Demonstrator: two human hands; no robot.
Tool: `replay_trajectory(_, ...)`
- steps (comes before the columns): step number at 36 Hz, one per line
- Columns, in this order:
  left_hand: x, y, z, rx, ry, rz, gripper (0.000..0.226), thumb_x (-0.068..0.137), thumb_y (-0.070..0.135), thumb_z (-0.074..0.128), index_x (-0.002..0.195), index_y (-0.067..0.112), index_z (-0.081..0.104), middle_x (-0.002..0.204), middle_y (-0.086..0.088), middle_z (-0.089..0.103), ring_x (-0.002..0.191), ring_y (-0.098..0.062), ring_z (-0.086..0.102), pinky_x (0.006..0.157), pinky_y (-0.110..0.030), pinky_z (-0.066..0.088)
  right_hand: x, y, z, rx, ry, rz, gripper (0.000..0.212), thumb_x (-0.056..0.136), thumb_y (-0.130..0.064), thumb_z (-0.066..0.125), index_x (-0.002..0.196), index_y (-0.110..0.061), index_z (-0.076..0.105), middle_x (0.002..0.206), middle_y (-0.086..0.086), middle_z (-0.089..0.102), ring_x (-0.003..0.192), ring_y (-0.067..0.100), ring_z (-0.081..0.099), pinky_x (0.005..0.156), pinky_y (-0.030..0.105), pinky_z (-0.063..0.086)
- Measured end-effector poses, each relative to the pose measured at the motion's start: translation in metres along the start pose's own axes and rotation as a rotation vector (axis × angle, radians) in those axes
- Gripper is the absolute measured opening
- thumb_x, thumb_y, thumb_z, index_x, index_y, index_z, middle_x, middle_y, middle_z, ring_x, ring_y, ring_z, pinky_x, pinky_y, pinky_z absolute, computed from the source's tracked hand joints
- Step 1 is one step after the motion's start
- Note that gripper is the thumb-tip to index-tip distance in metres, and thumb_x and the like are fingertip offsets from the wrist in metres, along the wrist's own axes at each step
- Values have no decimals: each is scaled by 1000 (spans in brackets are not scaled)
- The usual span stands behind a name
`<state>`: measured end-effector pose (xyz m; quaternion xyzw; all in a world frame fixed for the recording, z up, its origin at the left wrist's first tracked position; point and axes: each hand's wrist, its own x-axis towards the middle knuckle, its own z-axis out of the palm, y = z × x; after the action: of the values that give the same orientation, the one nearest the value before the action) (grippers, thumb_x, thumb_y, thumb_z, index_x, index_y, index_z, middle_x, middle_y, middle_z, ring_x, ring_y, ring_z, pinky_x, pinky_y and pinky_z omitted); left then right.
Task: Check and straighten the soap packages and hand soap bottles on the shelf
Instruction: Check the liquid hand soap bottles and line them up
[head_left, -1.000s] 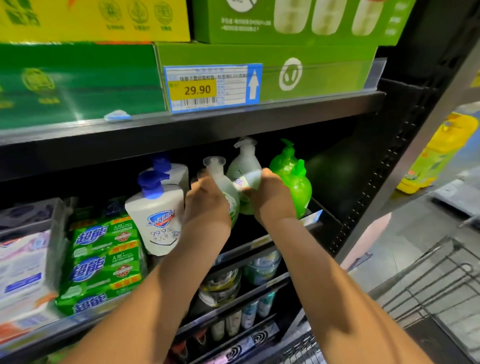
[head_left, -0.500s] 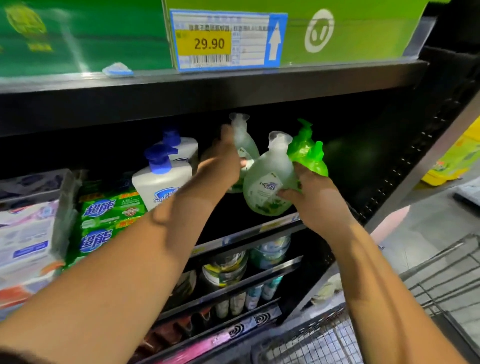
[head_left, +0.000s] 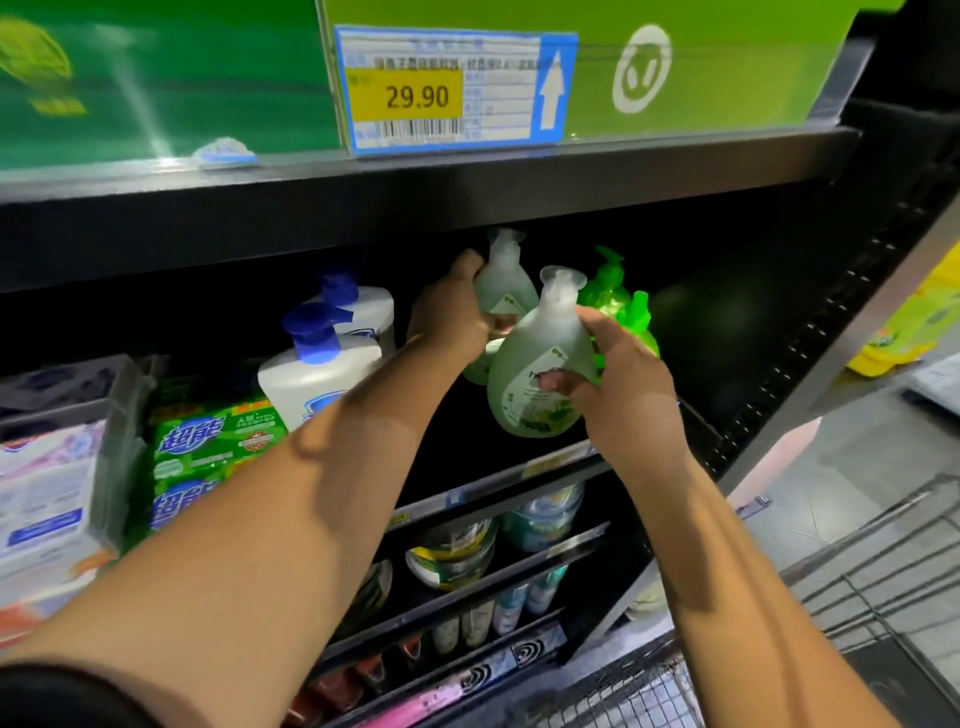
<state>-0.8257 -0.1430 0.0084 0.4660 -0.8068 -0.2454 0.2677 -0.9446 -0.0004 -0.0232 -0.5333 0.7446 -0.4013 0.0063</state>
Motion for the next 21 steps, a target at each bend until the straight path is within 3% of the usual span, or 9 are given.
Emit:
replay_trajectory(4, 1, 2, 2, 39, 23, -8, 55, 85, 35, 72, 129, 17, 45, 113, -13, 64, 103, -35, 63, 74, -30, 39, 2, 1, -1, 44, 53, -79, 62, 73, -20, 87, 130, -23, 61, 98, -24, 55, 91, -9, 39, 77, 3, 32)
replay_trajectory(6, 1, 1, 3, 42, 24, -21, 51, 86, 36, 71, 127, 18, 46, 105, -9, 61, 101, -32, 63, 73, -30, 38, 4, 4, -1, 19, 73, -117, 62, 70, -18, 89, 127, -21, 63, 92, -27, 47, 90, -5, 33, 73, 10, 29)
replay_trajectory(9, -1, 0, 5, 43, 41, -33, 49, 85, 39, 72, 123, 20, 48, 99, -4, 59, 98, -30, 63, 72, -29, 37, 4, 10, -1, -4, 94, -141, 62, 69, -18, 89, 126, -20, 63, 94, -16, 49, 90, 3, 32, 74, 18, 27)
replay_trajectory(13, -6, -4, 9, 81, 59, -3, 41, 92, 36, 65, 128, 25, 49, 113, -7, 67, 104, -29, 64, 78, -29, 42, 3, 12, -3, 22, 114, -180, 61, 69, -14, 89, 125, -15, 64, 93, -30, 42, 87, 0, 33, 73, 9, 30)
replay_trajectory(16, -8, -9, 13, 166, 102, 23, 51, 95, 26, 62, 141, 27, 40, 123, -11, 64, 112, -33, 62, 86, -35, 47, 5, 12, -5, 56, 96, -189, 59, 70, -10, 87, 125, -14, 64, 92, -31, 42, 81, -5, 36, 75, -2, 31)
replay_trajectory(19, -9, -12, 13, 225, 126, -7, 58, 97, 27, 60, 148, 24, 33, 133, -17, 56, 119, -38, 57, 92, -39, 46, 6, 11, -2, 48, 77, -182, 60, 73, -11, 86, 128, -19, 63, 93, -33, 43, 89, -3, 35, 73, 7, 32)
replay_trajectory(21, -9, -14, 13, 226, 120, -35, 60, 97, 27, 60, 149, 25, 30, 138, -18, 51, 122, -39, 55, 95, -40, 45, 5, 11, 0, 70, 92, -180, 60, 73, -9, 85, 128, -19, 63, 95, -35, 44, 92, -4, 36, 78, 6, 35)
